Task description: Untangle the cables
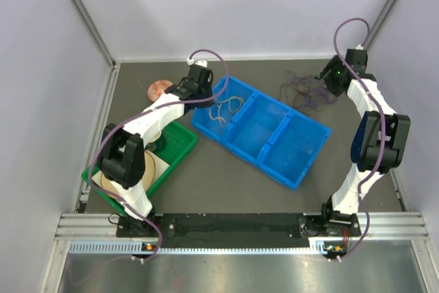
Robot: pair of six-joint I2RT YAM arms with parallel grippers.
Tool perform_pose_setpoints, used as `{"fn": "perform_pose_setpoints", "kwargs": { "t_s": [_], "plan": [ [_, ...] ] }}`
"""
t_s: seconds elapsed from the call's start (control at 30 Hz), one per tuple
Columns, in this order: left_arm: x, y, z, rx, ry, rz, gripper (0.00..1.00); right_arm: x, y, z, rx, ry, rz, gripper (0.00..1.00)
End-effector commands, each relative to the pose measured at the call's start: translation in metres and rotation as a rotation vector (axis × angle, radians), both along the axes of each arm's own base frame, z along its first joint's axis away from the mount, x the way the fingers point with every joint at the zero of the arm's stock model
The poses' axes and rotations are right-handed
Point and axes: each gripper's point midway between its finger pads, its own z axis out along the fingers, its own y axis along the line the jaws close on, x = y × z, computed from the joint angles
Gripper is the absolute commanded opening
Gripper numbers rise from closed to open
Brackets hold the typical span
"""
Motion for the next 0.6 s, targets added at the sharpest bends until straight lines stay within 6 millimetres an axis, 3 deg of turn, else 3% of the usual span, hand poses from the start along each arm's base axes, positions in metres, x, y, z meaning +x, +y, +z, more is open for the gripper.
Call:
{"fn": "perform_pose_setpoints", "kwargs": {
  "t_s": [0.0,0.17,0.33,0.43,0.47,0.5,0.57],
  "plan": [
    [0.014,-0.051,0.022,-0.124,-0.093,-0.114,0.0,0.003,0.002,0.013,-0.012,-0.039,0.003,0.66],
    [0.026,-0.067,-0.007,-0.108,-0.102,-0.184,0.0,0.002,0.004,0.01,-0.005,-0.032,0.008,0.66],
    [0.037,-0.066,-0.045,-0.034,-0.081,-0.194,0.0,0.001,0.005,0.01,-0.002,-0.033,0.012,0.66],
    [0.038,-0.067,-0.042,-0.029,-0.066,-0.201,0.0,0.001,0.005,0.013,-0.005,-0.039,0.016,0.66],
    [0.04,-0.07,-0.033,-0.038,-0.08,-0.206,0.09,0.001,0.004,0.013,-0.007,-0.04,0.016,0.66],
    [0.04,-0.071,-0.027,-0.039,-0.09,-0.209,0.24,0.001,0.004,0.013,-0.008,-0.039,0.014,0.66],
    [0.039,-0.075,-0.007,-0.038,-0.122,-0.22,0.39,0.002,0.004,0.014,-0.009,-0.042,0.014,0.66]
  ]
}}
